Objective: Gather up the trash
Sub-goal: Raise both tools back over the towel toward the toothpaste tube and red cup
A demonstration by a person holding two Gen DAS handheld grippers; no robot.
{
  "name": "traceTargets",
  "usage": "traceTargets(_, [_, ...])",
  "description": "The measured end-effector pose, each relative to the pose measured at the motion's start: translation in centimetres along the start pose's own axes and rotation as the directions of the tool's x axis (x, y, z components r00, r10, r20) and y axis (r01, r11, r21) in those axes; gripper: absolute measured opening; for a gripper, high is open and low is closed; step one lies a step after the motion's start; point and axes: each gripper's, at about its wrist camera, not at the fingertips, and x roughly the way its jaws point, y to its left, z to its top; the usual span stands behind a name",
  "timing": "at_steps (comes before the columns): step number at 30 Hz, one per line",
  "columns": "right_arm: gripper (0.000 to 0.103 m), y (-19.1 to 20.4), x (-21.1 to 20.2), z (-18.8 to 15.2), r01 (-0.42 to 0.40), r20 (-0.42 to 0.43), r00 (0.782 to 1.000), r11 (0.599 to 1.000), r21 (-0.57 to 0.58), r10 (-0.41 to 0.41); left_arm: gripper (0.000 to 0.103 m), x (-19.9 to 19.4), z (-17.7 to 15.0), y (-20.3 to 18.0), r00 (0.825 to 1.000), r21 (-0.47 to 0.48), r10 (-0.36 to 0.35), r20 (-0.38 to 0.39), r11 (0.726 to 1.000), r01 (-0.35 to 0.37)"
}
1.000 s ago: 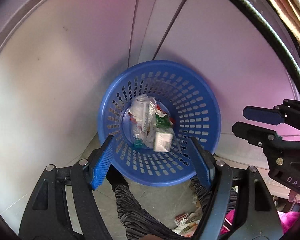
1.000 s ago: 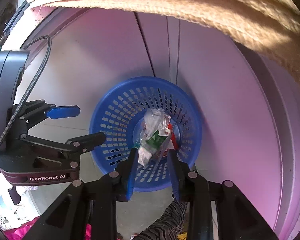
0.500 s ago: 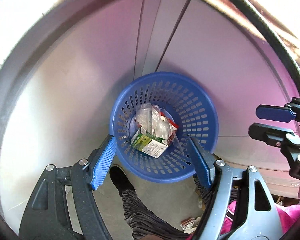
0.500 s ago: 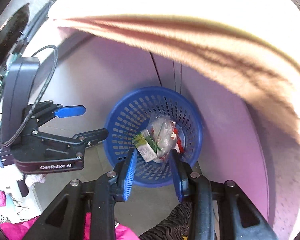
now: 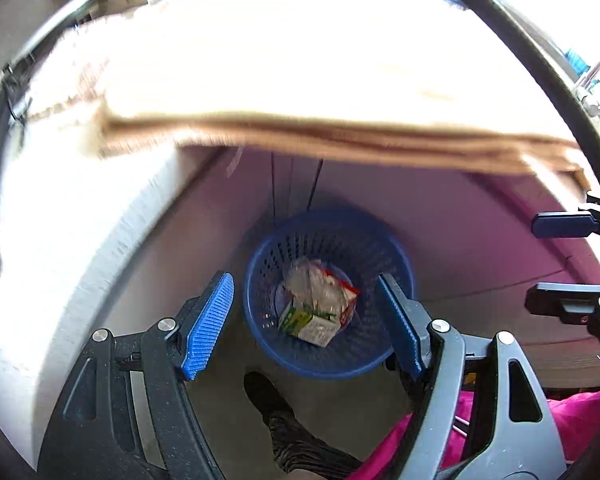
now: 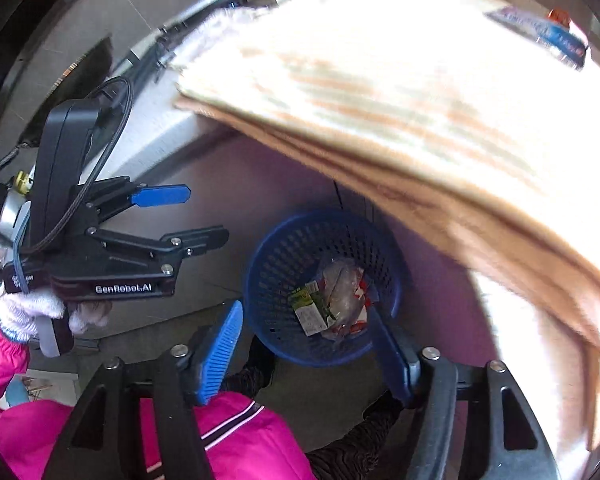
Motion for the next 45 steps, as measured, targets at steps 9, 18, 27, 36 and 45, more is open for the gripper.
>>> traceTargets(9, [0.080,-1.6,-6.3,0.7,-0.008,0.151,0.989,0.999,0.052,0.000,0.075,-4.7,3.7,-0.5,0.993,0.028,-0.007,0.120,1.000,0.004])
traceTargets(18, [0.088,-3.6,-9.8,1.6,0.029,0.253,0.966,0.991,0.127,-0.061,0.075,-6.5,6.8,-1.5,0.979,0.051,-0.032,0.202,0.998,0.022])
traceTargets(27, [0.092,-6.1,-12.0,1.2,0.041,0.294,0.950,0.978,0.206,-0.102,0.075,-7.3,8.7,-2.9,0.970,0.086,-0.058,0.237,0.996,0.039])
traceTargets(36, [0.102,-9.3,-13.9,2.1,0.110,0.342,0.917,0.955,0.274,-0.204,0.075,-5.9,11.6,-4.6,0.965,0.119,-0.112,0.237,0.989,0.086])
traceTargets(45, [0.102,-16.3,-16.5,4.6,0.040,0.400,0.893,0.922,0.385,-0.205,0.075,-3.5,16.6,-7.7,0.960,0.093,-0.177,0.216,0.983,0.160])
